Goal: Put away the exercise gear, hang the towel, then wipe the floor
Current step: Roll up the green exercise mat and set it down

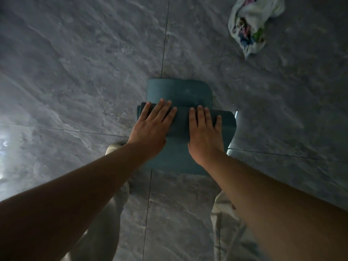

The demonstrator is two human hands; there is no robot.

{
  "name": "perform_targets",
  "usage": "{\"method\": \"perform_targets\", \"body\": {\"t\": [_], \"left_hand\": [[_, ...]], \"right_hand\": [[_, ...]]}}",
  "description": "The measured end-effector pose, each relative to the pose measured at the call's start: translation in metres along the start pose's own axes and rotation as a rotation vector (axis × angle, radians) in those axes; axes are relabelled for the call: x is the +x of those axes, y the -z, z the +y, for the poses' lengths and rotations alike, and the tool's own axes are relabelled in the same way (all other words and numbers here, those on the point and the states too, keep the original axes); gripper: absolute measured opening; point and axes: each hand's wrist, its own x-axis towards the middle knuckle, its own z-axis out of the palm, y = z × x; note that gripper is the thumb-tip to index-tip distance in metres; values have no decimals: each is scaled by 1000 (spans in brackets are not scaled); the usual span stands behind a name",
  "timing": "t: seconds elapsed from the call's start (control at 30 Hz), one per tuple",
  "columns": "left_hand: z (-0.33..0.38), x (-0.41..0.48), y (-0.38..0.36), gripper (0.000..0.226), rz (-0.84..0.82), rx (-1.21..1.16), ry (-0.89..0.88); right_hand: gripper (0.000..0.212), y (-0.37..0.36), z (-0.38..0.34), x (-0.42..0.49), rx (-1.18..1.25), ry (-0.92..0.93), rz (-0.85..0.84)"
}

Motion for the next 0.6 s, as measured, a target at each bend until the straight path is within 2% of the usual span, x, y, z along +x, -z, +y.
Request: {"method": "perform_targets", "body": {"t": [0.17,0.37,0.5,0.6], "left_hand": [[-3,24,-9,95,18,-21,45],[-14,43,-17,92,-36,17,118],[-24,52,-27,92,-107,33,173],[-25,50,-36,93,-120,13,147]], "right_hand": [[99,-6,4,27,6,-25,-6],[86,-17,-1,41,26,-55,31],[95,-31,-3,51,81,-92,-16],[100,-39,0,60,115,-126,-45]]}}
